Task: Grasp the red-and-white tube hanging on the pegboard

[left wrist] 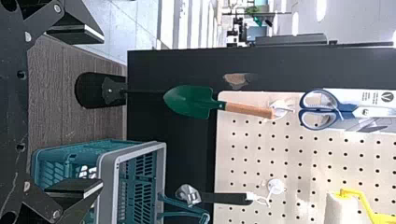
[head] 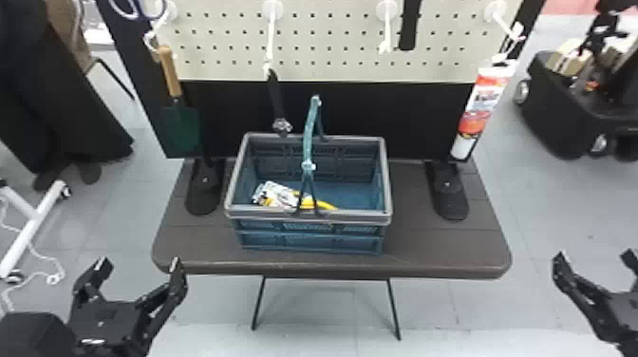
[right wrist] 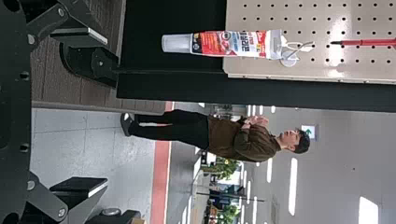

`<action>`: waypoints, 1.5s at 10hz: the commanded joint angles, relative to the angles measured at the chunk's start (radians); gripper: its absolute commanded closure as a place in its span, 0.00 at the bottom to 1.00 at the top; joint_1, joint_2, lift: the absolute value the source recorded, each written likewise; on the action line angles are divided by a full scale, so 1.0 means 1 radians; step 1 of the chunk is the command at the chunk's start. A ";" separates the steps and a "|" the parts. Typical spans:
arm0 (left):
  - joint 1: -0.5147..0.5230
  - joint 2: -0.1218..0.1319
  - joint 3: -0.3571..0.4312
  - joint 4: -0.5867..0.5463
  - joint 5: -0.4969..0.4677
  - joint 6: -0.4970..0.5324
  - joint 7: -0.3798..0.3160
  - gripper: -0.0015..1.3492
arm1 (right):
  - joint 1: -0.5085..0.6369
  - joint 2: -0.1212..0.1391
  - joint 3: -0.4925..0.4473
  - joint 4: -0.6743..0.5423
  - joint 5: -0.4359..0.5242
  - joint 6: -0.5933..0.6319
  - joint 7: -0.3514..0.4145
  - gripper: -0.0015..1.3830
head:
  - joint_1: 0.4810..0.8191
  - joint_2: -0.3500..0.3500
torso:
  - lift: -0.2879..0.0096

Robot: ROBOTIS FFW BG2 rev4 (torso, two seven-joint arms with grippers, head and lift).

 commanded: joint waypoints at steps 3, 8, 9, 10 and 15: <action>0.000 0.002 -0.001 0.002 0.002 -0.001 0.000 0.16 | -0.025 0.001 0.000 0.014 0.008 0.005 0.017 0.17 | 1.00 0.51 | 0.63; -0.020 0.022 -0.005 0.002 -0.002 0.004 0.002 0.16 | -0.044 0.001 0.000 0.044 0.014 0.017 0.020 0.17 | 1.00 0.51 | 0.63; -0.015 0.022 -0.006 0.002 0.000 0.005 0.002 0.16 | -0.063 0.001 -0.002 0.041 0.018 0.040 0.040 0.17 | 1.00 0.51 | 0.63; -0.011 0.024 -0.008 0.002 0.002 0.007 0.002 0.16 | -0.094 0.001 -0.002 0.039 0.018 0.069 0.072 0.17 | 1.00 0.51 | 0.63; -0.015 0.032 -0.008 0.002 0.005 0.008 0.002 0.16 | -0.283 -0.057 0.008 -0.020 0.120 0.273 0.198 0.17 | 1.00 0.51 | 0.63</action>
